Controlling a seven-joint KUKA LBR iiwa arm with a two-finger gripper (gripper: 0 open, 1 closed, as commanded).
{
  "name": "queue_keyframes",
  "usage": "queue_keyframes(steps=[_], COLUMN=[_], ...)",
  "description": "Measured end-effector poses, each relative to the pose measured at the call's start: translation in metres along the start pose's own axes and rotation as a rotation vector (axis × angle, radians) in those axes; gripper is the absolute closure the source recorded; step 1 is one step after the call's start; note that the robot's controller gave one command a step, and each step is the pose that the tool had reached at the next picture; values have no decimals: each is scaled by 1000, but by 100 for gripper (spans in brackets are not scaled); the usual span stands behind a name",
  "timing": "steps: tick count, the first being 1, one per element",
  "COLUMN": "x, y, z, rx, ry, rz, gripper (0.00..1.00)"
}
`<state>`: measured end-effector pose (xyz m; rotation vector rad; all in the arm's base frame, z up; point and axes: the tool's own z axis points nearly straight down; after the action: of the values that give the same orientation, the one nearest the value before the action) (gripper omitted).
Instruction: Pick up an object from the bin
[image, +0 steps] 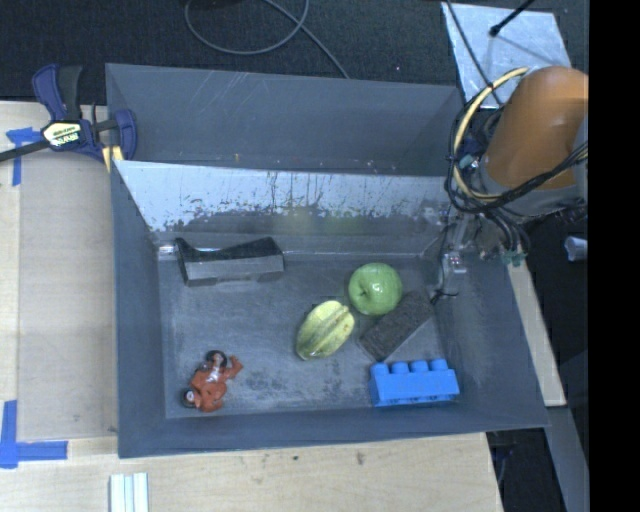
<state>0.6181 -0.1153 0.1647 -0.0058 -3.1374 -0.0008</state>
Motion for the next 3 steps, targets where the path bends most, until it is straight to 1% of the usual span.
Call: queue_keyframes(steps=[1,2,3], x=[-2,21,36], y=[0,-13,-21], z=[-5,0,38], rx=[1,1,3], ry=[-8,-6,-10], rz=[-2,-243,-379], gripper=[0,0,0])
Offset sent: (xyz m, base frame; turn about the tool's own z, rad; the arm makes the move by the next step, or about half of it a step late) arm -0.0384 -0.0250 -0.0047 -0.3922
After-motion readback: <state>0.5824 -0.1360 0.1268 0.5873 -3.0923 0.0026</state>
